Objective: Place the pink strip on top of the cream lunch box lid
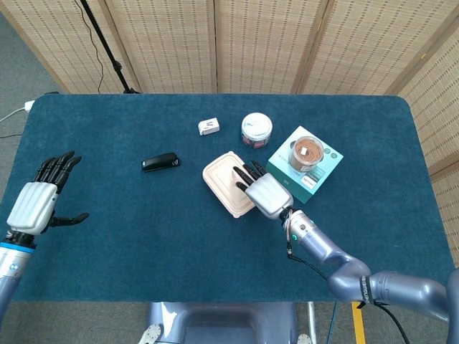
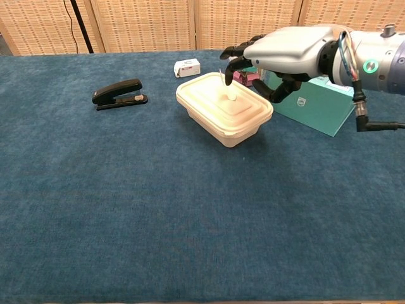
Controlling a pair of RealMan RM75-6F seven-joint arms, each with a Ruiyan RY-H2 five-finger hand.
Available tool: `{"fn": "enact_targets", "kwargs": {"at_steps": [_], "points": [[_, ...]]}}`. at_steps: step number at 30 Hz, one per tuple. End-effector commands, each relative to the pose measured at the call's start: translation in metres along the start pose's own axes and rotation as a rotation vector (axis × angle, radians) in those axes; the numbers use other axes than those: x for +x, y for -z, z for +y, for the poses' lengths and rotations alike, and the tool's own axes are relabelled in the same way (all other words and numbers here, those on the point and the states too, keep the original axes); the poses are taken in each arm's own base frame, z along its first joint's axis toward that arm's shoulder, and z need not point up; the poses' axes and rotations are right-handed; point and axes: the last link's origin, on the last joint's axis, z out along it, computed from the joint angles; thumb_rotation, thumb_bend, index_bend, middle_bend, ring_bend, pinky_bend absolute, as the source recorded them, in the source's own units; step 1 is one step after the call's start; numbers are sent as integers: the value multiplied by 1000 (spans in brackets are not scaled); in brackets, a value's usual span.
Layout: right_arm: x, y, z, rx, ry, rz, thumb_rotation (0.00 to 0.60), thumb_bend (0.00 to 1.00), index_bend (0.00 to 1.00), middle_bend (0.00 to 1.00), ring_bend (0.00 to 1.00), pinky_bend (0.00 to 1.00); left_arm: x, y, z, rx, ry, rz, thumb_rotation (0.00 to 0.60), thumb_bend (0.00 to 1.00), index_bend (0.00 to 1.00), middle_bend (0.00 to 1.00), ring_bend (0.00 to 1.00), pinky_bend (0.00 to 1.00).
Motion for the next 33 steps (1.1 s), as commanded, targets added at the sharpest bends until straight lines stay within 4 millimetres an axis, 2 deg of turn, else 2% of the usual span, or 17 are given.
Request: {"fn": "enact_targets", "kwargs": {"at_steps": [1, 13, 33], "points": [[-1, -8, -3, 5, -14, 3, 600, 811, 229, 0, 0, 0, 0, -1, 0, 1, 3, 2, 600, 0, 0, 0, 0, 0], [-7, -23, 0, -13, 15, 1, 600, 811, 255, 0, 0, 0, 2, 1, -2, 2, 10, 7, 600, 0, 0, 0, 0, 0], [-22, -27, 3, -26, 42, -28, 600, 811, 293, 0, 0, 0, 3, 2, -4, 3, 15, 5, 600, 0, 0, 0, 0, 0]]}}
